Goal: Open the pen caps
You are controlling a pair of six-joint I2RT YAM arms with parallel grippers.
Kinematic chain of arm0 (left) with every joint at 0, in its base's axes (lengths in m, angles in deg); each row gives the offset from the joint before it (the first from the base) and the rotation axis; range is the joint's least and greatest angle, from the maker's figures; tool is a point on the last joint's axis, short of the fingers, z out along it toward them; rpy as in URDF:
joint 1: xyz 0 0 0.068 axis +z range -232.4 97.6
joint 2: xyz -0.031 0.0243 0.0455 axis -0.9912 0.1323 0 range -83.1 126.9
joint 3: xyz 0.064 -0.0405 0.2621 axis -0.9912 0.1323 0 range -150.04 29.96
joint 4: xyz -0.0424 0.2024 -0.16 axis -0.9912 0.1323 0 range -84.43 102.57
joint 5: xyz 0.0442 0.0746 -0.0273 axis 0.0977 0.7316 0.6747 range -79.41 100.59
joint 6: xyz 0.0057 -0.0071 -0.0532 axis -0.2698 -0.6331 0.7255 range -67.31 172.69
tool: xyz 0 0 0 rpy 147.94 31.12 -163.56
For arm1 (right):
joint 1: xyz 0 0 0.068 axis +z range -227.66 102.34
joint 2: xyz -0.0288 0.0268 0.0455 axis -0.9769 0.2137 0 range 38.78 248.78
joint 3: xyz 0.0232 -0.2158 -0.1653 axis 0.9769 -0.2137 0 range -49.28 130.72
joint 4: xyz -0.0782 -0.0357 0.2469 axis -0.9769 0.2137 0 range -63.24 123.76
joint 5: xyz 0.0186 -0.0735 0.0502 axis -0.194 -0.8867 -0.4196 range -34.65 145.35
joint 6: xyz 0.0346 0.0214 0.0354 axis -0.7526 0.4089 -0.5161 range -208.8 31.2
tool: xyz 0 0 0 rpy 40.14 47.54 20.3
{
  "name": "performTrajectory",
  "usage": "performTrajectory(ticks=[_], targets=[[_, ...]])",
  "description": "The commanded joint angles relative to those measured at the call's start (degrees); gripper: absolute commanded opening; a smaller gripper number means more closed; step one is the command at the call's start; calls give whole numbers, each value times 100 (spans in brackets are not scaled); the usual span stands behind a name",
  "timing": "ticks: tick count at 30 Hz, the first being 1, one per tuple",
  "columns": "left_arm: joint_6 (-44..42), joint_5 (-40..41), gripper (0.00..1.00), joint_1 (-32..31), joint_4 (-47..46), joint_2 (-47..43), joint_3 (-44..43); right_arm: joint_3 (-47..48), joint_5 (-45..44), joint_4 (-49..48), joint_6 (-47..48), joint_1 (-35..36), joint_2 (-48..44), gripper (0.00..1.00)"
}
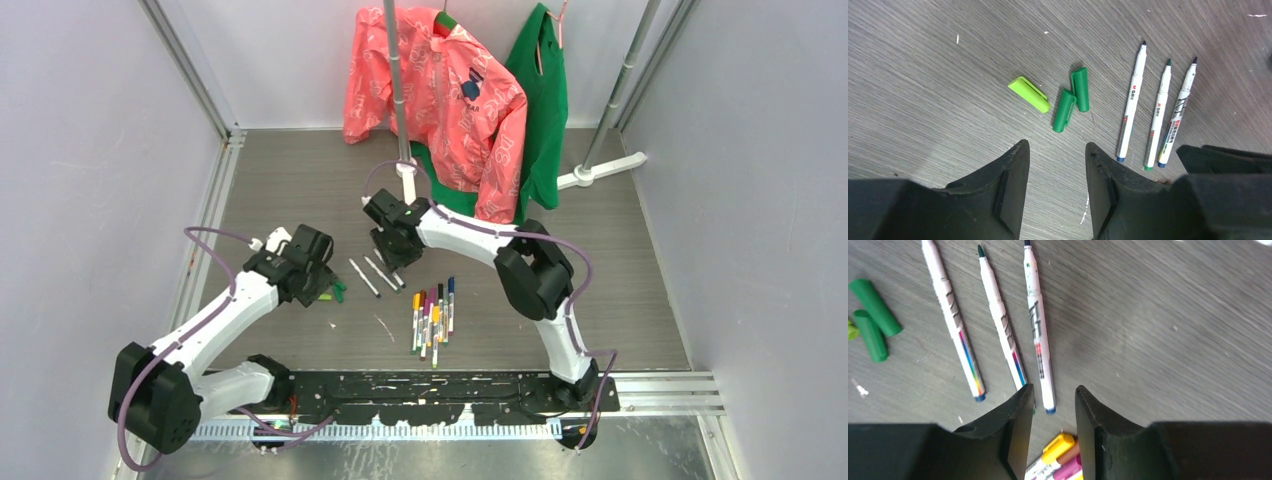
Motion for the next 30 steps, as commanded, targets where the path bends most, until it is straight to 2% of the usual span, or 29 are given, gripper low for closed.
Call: performTrajectory(ticks=[1,5,12,16,23,30], targets=[[94,170,47,5,32,-282,-103,-196,-392,139,-336,-25,-1095,42],[-48,163,47,-70,-108,-325,-95,-780,-792,229,-710,-34,-1620,45],[-248,442,48,-485,-177,-397,-275,-2042,-1429,227,-1576,-46,-2673,45],[-470,472,48,-737,-550,-385,-242,-2736,-1563,165,-1866,-45,-3219,45],[-827,478,48,-1023,-776,-103,-375,-3715,-1428,18,-2262,-47,-3624,45],[-827,507,48,-1138,-920,-105,-295,-4232,-1164,-279,-2519,3,-3664,44]])
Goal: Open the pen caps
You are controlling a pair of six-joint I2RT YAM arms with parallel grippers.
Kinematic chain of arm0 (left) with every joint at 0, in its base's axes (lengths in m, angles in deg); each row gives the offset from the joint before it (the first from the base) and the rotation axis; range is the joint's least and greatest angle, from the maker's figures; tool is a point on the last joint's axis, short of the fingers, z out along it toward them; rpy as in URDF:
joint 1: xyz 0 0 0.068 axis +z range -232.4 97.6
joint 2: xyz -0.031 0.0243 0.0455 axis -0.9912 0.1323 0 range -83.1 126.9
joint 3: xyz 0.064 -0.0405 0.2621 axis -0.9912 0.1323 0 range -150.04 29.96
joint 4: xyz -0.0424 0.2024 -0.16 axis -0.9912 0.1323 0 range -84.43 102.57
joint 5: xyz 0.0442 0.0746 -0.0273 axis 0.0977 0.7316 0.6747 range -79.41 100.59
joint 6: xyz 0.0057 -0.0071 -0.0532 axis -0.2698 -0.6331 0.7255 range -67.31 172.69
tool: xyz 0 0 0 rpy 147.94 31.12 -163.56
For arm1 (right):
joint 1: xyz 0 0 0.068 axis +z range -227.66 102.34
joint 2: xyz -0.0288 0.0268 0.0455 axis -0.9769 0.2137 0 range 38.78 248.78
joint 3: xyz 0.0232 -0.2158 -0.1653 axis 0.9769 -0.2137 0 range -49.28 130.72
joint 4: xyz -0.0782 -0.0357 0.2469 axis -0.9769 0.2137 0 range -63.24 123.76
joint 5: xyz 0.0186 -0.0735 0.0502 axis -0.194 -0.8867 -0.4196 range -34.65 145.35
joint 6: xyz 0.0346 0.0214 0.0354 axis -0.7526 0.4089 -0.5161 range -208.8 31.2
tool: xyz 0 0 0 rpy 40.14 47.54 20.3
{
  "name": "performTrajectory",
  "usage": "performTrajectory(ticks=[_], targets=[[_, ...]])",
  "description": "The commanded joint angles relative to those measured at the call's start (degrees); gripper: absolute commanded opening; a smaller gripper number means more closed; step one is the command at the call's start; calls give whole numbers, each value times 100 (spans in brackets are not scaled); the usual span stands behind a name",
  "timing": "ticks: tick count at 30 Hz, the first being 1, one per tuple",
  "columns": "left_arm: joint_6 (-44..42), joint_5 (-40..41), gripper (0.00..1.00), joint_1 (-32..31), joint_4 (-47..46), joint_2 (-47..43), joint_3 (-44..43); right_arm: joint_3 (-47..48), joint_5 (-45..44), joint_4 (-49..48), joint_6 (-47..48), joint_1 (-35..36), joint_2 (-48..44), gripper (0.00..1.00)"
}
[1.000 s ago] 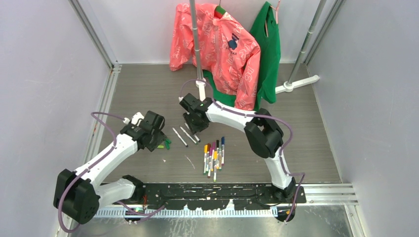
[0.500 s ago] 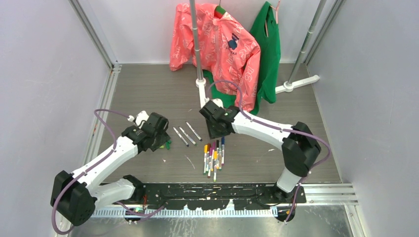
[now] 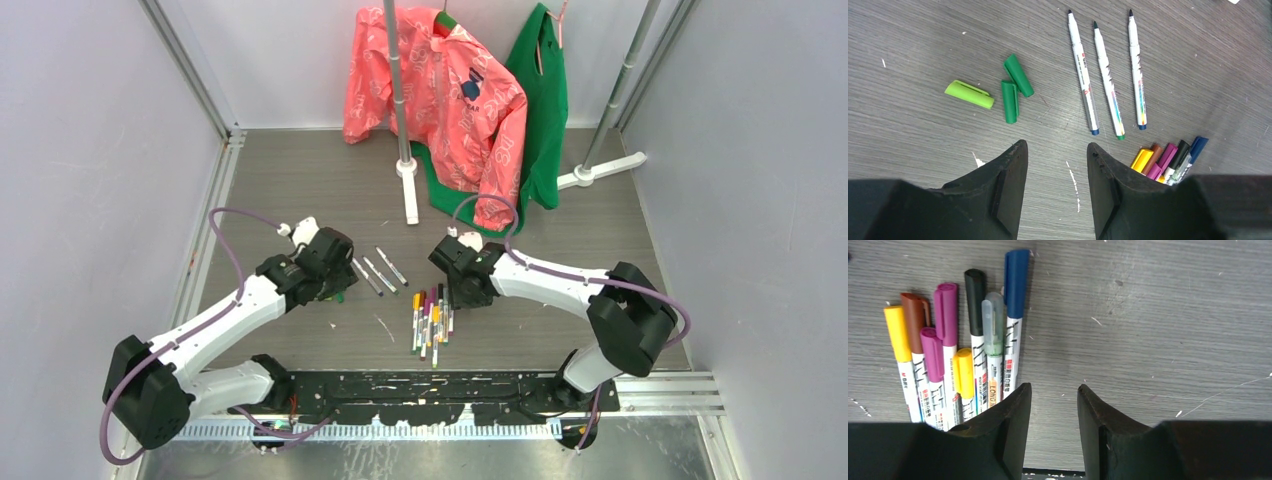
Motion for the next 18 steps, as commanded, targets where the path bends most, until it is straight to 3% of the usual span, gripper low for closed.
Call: performTrajectory(ticks=[1,18], targets=[[-58,221,48,-72,-328,-30,-105,-166,101,-414,-341,59,-197,44],[-56,341,48,-159,-181,-434,122,-64,141,-682,-534,252,223,44]])
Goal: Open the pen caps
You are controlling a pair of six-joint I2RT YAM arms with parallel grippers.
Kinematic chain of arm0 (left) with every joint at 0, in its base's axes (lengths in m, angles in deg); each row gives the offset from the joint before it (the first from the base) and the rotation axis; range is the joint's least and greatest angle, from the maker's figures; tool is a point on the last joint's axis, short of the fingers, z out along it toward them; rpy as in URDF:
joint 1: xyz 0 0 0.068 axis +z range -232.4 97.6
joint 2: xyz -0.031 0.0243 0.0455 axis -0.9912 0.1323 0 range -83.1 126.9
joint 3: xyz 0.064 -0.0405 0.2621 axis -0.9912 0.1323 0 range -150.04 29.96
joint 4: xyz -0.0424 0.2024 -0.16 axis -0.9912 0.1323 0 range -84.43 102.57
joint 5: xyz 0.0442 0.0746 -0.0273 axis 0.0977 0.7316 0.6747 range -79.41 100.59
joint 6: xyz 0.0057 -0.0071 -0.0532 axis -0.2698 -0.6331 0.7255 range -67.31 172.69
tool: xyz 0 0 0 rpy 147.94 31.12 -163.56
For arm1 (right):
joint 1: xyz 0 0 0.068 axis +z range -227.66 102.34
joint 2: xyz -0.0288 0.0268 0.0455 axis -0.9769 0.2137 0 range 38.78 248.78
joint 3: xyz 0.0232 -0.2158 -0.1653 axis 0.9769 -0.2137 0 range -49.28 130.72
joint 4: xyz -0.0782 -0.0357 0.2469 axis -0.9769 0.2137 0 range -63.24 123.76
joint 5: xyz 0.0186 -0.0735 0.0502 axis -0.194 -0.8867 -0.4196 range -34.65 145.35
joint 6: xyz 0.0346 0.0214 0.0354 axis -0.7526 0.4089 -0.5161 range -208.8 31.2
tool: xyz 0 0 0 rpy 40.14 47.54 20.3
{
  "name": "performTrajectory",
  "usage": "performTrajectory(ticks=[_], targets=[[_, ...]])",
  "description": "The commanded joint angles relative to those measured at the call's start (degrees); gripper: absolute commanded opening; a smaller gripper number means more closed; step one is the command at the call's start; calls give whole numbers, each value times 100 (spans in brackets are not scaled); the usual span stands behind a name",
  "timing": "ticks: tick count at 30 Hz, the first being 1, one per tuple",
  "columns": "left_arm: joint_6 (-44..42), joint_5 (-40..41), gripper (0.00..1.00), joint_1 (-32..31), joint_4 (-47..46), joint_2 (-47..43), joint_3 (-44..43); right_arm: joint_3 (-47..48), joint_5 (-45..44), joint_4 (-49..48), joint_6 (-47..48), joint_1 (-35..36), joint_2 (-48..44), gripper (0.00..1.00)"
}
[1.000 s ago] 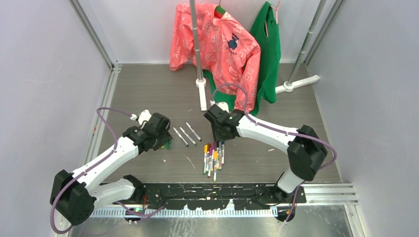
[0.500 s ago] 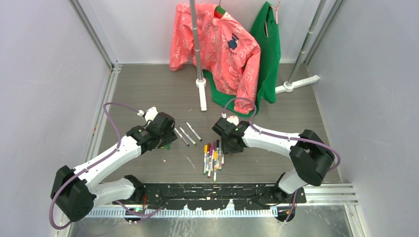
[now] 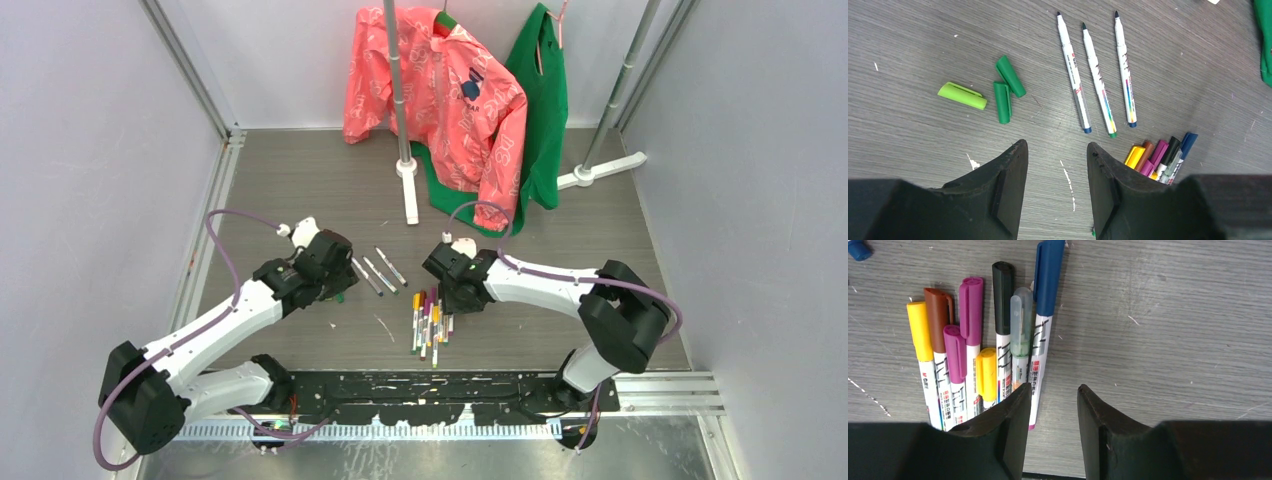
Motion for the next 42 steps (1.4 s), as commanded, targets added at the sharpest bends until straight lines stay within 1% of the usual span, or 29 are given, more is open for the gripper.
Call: performTrajectory(ticks=[1,7,12,17,20,27,33,36,42], targets=[[-52,282,48,-22,-19,-325,81,169,-14,-266,-130,24,161,44],[-157,361,47,-30,88,-480,116,248,-15,-348,-164,67,472,44],[-177,306,48,-22,81,-511,117,182,-72,-307,-246,86,528,44],[-159,242,48,-26,-57,-535,196,15,-124,-290,-369,125,548,41],[-193,175,47,-26,-202,-504,220,-144,-97,-305,-517,145,588,35],[-261,38,47,-22,-198,-417,-2,-546,63,-376,-921,209,526,20],[-223,54,48,-24,-198,-606,6,-689,-141,-332,-980,220,302,1],[-123,-26,48,-22,-232,-712,73,-608,-235,-236,-926,224,178,1],[-98,-329,50,-22,-200,-772,25,-106,-362,127,-641,251,-127,1]])
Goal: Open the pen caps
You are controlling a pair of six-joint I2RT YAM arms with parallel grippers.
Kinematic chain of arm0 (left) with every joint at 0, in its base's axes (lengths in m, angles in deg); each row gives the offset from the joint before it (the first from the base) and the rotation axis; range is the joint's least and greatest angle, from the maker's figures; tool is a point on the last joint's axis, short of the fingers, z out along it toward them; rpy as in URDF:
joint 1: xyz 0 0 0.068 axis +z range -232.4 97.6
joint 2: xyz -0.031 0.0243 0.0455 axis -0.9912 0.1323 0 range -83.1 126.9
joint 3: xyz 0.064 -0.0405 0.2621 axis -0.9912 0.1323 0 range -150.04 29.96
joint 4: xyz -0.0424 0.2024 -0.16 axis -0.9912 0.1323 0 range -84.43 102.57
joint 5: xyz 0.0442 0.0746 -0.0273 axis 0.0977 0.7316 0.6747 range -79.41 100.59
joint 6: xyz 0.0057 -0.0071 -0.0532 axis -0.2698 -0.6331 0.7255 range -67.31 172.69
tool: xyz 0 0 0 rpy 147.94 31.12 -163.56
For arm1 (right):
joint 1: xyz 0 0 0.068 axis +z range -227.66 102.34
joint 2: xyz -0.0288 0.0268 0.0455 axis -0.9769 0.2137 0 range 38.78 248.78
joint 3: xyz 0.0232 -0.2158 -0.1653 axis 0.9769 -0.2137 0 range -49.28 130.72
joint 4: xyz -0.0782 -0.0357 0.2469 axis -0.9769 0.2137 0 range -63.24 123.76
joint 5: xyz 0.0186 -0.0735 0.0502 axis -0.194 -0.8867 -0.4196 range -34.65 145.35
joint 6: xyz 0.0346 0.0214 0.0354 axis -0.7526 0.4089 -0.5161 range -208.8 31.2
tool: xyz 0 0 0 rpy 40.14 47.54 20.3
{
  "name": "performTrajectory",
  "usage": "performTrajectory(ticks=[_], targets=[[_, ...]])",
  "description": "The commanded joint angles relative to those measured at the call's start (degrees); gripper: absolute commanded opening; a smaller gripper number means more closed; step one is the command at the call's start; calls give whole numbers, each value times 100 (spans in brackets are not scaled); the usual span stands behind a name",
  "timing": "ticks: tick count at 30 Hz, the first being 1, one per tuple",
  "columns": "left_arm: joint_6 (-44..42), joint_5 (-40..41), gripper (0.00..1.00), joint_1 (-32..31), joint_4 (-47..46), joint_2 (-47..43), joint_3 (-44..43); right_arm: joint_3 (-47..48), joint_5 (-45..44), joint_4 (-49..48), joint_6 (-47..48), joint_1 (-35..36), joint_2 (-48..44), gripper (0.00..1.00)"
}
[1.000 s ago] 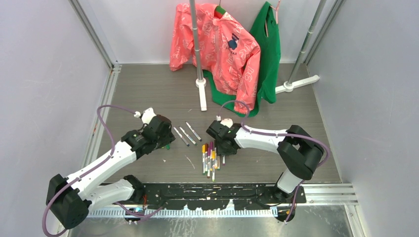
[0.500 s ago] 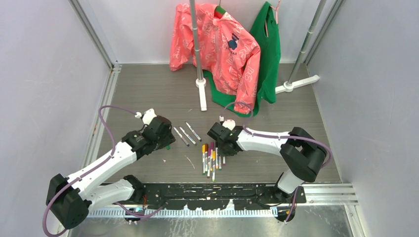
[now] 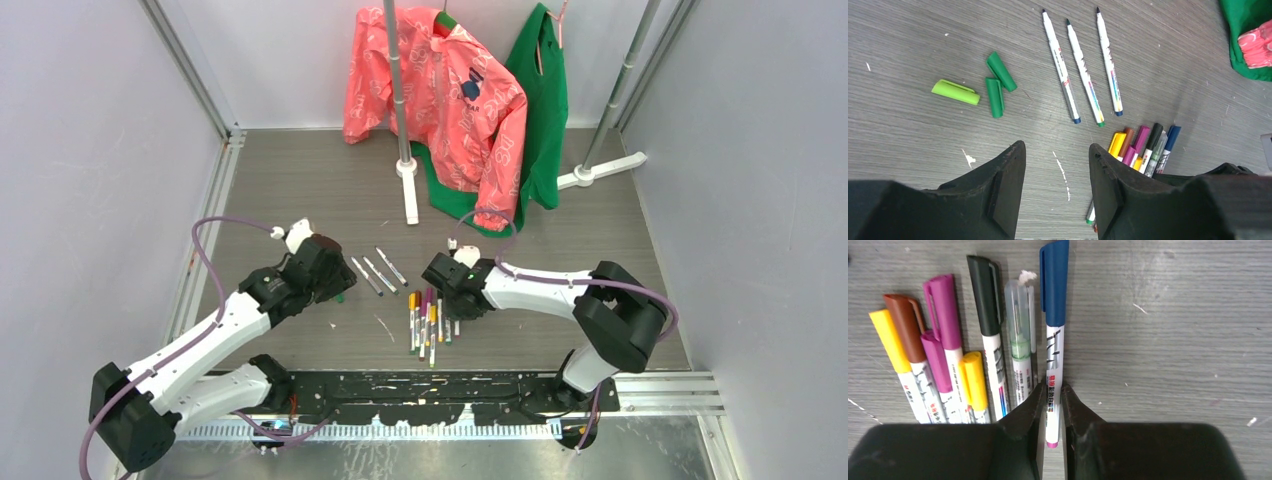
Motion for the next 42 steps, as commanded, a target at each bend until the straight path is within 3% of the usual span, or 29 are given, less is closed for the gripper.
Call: performTrajectory(ticks=[1,14,27,42], targets=[[79,-236,51,-23,-193,-112,-153,359,-188,673,212,77,-261,1],[569,-510,53,-35,-383,-348,137,988,-57,918,632,426,-877,1],[663,-827,53,-380,-1418,1109,-478,1281,1067,532,950,780,-1131,1],[832,-1161,53,-588,-2083,1927,-795,1392,1448,164,1069,784,-918,1]])
